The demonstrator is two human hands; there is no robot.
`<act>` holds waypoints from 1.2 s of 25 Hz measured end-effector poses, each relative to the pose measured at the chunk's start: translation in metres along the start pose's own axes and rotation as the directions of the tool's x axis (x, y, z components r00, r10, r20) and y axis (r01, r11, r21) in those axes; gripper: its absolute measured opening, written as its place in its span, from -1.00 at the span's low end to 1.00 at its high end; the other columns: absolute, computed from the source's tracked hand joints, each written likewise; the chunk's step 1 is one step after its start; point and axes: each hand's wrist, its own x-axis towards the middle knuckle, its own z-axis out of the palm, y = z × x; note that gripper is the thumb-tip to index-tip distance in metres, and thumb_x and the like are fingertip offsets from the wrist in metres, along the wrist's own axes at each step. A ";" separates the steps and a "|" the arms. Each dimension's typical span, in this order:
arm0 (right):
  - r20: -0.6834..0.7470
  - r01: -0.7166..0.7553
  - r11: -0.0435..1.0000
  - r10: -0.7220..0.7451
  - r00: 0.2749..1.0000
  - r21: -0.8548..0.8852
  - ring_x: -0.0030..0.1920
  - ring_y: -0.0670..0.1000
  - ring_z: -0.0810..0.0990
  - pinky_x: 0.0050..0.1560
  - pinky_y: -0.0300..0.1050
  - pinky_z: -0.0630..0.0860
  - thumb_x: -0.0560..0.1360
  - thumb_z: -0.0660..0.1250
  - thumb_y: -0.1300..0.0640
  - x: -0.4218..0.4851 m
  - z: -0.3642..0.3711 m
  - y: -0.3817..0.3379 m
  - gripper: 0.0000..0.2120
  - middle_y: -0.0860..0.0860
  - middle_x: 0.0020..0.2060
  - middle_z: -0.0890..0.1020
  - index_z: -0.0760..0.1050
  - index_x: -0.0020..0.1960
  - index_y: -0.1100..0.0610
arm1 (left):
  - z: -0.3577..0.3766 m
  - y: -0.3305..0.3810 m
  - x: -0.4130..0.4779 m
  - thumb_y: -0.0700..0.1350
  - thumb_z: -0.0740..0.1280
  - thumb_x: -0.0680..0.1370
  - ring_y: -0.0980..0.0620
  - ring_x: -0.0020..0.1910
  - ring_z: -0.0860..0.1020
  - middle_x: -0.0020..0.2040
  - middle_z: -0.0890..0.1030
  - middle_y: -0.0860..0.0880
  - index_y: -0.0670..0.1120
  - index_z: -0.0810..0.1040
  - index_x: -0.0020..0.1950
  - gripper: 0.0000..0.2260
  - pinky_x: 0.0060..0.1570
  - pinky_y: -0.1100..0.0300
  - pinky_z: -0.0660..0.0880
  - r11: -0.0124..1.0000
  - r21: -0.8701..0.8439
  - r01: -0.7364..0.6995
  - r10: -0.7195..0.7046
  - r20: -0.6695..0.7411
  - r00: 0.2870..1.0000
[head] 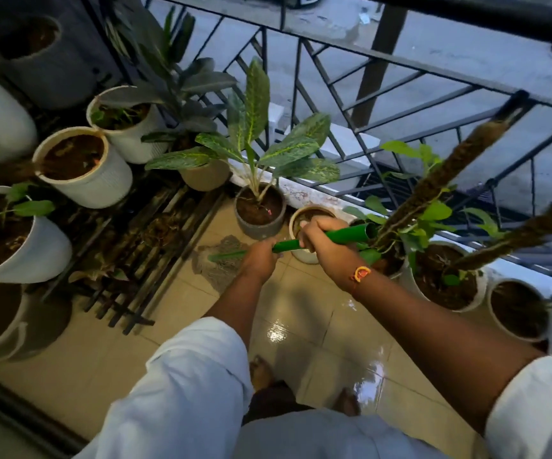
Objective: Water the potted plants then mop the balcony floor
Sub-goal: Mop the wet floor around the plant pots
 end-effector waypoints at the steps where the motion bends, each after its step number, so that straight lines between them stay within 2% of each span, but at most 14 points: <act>1: -0.015 0.000 1.000 0.000 1.000 -0.017 -0.29 0.11 0.56 -0.19 0.04 0.49 0.61 0.27 0.16 -0.009 -0.015 0.009 -0.60 0.16 -0.39 0.55 0.44 -0.42 0.08 | 0.015 0.008 -0.004 -0.17 0.36 0.64 -0.24 0.14 0.61 0.11 0.67 -0.24 -0.14 0.61 0.20 -0.84 0.05 0.02 0.49 1.000 0.023 -0.015 0.014 0.009 1.000; 3: -0.040 0.005 1.000 -0.005 0.999 -0.008 -0.26 0.19 0.58 -0.12 0.14 0.52 0.62 0.27 0.19 -0.027 -0.050 0.020 -0.56 0.23 -0.37 0.55 0.43 -0.44 0.02 | 0.046 0.027 -0.014 -0.16 0.38 0.63 -0.26 0.13 0.61 0.10 0.67 -0.25 -0.15 0.61 0.19 -0.84 0.05 0.01 0.50 0.997 0.057 -0.056 0.054 0.028 0.998; 5: -0.067 0.012 1.000 -0.012 0.998 0.008 -0.28 0.19 0.58 -0.11 0.16 0.53 0.63 0.26 0.21 -0.047 -0.092 0.028 -0.52 0.16 -0.42 0.54 0.42 -0.46 -0.02 | 0.078 0.057 -0.027 -0.16 0.37 0.63 -0.26 0.13 0.60 0.11 0.67 -0.26 -0.17 0.60 0.20 -0.82 0.06 0.00 0.49 0.992 0.063 -0.111 0.107 0.060 0.992; 8: -0.132 0.010 1.000 -0.006 0.991 0.030 -0.32 0.25 0.57 -0.15 0.10 0.53 0.61 0.26 0.20 -0.080 -0.158 0.042 -0.51 -0.01 -0.49 0.51 0.43 -0.49 -0.01 | 0.130 0.110 -0.047 -0.14 0.36 0.64 -0.28 0.15 0.60 0.13 0.66 -0.26 -0.18 0.59 0.24 -0.79 0.08 -0.03 0.49 0.978 0.072 -0.196 0.187 0.111 0.976; 13: -0.285 -0.007 0.999 0.016 0.958 0.035 -0.35 0.09 0.55 -0.17 -0.03 0.46 0.62 0.24 0.28 -0.148 -0.253 0.057 -0.53 -0.06 -0.54 0.47 0.32 -0.47 0.17 | 0.204 0.200 -0.086 -0.22 0.32 0.63 -0.27 0.15 0.59 0.16 0.65 -0.25 -0.14 0.58 0.29 -0.76 0.02 0.04 0.47 0.925 0.083 -0.371 0.346 0.223 0.911; 16: -0.342 0.011 1.000 -0.005 0.940 0.016 -0.38 0.10 0.51 -0.21 -0.10 0.44 0.62 0.24 0.33 -0.182 -0.283 0.057 -0.51 -0.05 -0.53 0.43 0.30 -0.47 0.14 | 0.231 0.229 -0.103 -0.20 0.32 0.64 -0.24 0.13 0.61 0.14 0.66 -0.21 -0.13 0.59 0.25 -0.80 0.06 0.04 0.52 0.912 0.051 -0.408 0.375 0.304 0.876; 18: -0.378 0.003 1.000 0.002 0.926 0.014 -0.37 0.13 0.52 -0.19 -0.05 0.45 0.63 0.24 0.30 -0.196 -0.291 0.056 -0.49 -0.02 -0.53 0.43 0.32 -0.48 0.07 | 0.240 0.239 -0.109 -0.16 0.34 0.64 -0.23 0.14 0.61 0.13 0.66 -0.21 -0.14 0.60 0.23 -0.81 0.10 -0.01 0.54 0.900 0.048 -0.432 0.394 0.330 0.858; 21: -0.466 -0.017 0.987 0.090 0.880 0.160 -0.35 0.12 0.49 -0.13 -0.01 0.44 0.62 0.21 0.19 -0.208 -0.284 0.056 -0.51 0.32 -0.49 0.39 0.29 -0.47 0.28 | 0.241 0.243 -0.113 -0.14 0.35 0.64 -0.21 0.14 0.60 0.13 0.65 -0.21 -0.14 0.60 0.23 -0.82 0.11 -0.01 0.51 0.867 0.076 -0.492 0.435 0.367 0.822; 22: -0.494 -0.010 0.972 0.127 0.860 0.233 -0.35 0.11 0.46 -0.13 -0.01 0.42 0.61 0.21 0.17 -0.209 -0.277 0.056 -0.52 0.31 -0.50 0.37 0.28 -0.47 0.28 | 0.239 0.241 -0.114 -0.15 0.35 0.64 -0.21 0.14 0.60 0.13 0.65 -0.21 -0.15 0.59 0.22 -0.83 0.11 -0.02 0.51 0.853 0.081 -0.515 0.452 0.376 0.809; 26: -0.533 0.083 0.911 0.162 0.831 0.405 -0.41 0.07 0.34 -0.18 -0.02 0.35 0.55 0.30 0.10 -0.180 -0.236 0.045 -0.55 -0.06 -0.57 0.34 0.28 -0.49 0.05 | 0.212 0.220 -0.101 -0.17 0.35 0.64 -0.22 0.08 0.62 0.09 0.65 -0.20 -0.15 0.56 0.22 -0.83 0.05 -0.05 0.56 0.838 0.065 -0.542 0.494 0.331 0.804; 28: -0.544 0.110 0.898 0.157 0.824 0.425 -0.42 0.06 0.30 -0.19 -0.02 0.32 0.54 0.32 0.12 -0.156 -0.212 0.033 -0.56 -0.09 -0.57 0.33 0.29 -0.48 0.01 | 0.187 0.206 -0.092 -0.17 0.34 0.64 -0.21 0.07 0.62 0.08 0.66 -0.19 -0.12 0.55 0.25 -0.81 -0.07 0.04 0.49 0.848 0.075 -0.524 0.483 0.294 0.825; 30: -0.530 0.121 0.895 0.141 0.836 0.429 -0.40 0.06 0.30 -0.19 -0.01 0.31 0.54 0.33 0.14 -0.131 -0.184 0.023 -0.57 -0.06 -0.54 0.34 0.30 -0.47 0.01 | 0.158 0.188 -0.079 -0.18 0.32 0.63 -0.22 0.09 0.62 0.10 0.66 -0.19 -0.08 0.54 0.31 -0.75 -0.07 0.05 0.47 0.863 0.084 -0.498 0.463 0.264 0.846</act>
